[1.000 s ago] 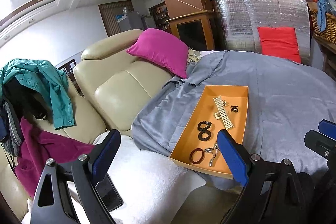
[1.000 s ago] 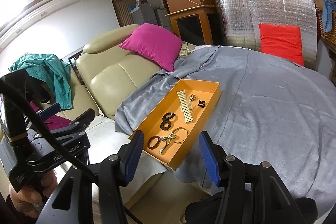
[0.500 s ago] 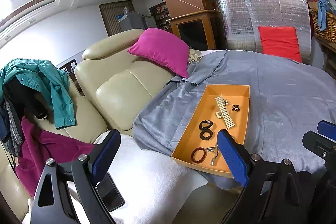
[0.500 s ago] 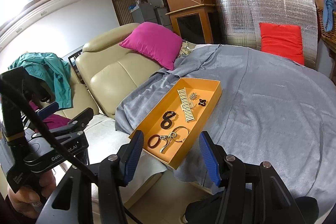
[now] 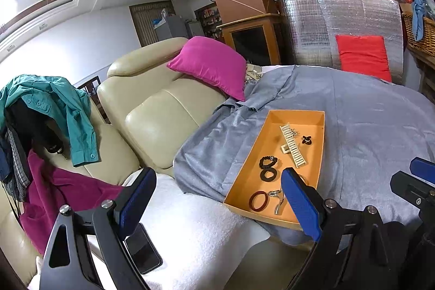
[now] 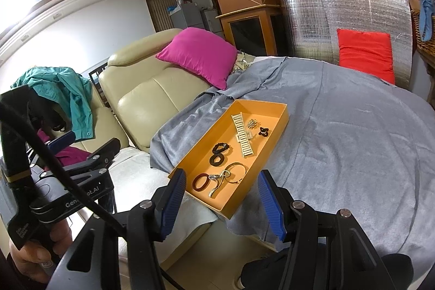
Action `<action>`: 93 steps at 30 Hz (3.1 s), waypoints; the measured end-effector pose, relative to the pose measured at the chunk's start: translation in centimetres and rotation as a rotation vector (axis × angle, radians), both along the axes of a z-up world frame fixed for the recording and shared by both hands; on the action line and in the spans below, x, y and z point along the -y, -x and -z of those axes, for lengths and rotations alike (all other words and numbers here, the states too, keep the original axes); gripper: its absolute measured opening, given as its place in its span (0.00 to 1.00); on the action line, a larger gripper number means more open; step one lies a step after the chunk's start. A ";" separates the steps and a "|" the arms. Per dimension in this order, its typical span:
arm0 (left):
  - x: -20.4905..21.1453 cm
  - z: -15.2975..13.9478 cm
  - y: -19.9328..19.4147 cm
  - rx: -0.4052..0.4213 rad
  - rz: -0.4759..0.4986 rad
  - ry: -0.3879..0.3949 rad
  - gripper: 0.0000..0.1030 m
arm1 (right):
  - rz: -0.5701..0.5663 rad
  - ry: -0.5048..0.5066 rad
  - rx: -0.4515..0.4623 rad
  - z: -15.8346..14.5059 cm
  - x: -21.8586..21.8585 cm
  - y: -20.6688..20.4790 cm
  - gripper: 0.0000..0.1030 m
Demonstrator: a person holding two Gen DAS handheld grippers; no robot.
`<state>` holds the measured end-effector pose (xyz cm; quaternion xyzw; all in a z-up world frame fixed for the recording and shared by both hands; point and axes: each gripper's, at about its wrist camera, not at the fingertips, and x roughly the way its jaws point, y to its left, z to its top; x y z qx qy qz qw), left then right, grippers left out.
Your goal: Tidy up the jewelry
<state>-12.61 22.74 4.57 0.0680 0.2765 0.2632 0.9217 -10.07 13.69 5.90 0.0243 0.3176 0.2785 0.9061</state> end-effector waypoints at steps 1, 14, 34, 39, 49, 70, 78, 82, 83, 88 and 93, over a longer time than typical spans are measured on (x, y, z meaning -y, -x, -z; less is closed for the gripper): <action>0.0 0.0 0.0 -0.001 0.000 -0.001 0.90 | 0.000 0.000 0.001 0.0 0.0 0.0 0.57; -0.4 0.0 0.1 -0.002 -0.004 0.006 0.90 | -0.002 0.002 0.002 0.0 -0.1 0.0 0.57; -1.4 0.3 0.2 -0.002 -0.012 0.014 0.90 | -0.004 0.007 0.002 0.3 -0.5 0.0 0.57; -1.6 0.3 0.3 0.000 -0.019 0.020 0.90 | -0.006 0.012 0.007 0.5 -0.8 -0.1 0.57; -1.8 0.5 0.4 0.000 -0.030 0.026 0.90 | -0.014 0.021 0.003 0.4 -1.1 -0.5 0.57; -3.0 1.1 -0.1 -0.012 -0.060 0.041 0.90 | -0.023 0.043 0.007 0.0 -2.7 -1.7 0.57; -3.8 1.7 -0.9 -0.035 -0.067 0.049 0.90 | -0.025 0.045 -0.003 0.4 -3.5 -3.2 0.57; -4.2 2.2 -1.4 -0.048 -0.072 0.054 0.90 | -0.024 0.052 -0.005 0.7 -3.9 -3.7 0.57; -4.3 2.3 -1.6 -0.052 -0.074 0.055 0.90 | -0.024 0.050 -0.010 0.8 -4.0 -3.8 0.57; -4.6 2.8 -2.4 -0.068 -0.072 0.055 0.90 | -0.022 0.052 -0.025 1.3 -4.3 -4.8 0.57; -4.9 3.2 -3.0 -0.074 -0.074 0.055 0.90 | -0.027 0.052 -0.040 1.9 -4.5 -5.8 0.57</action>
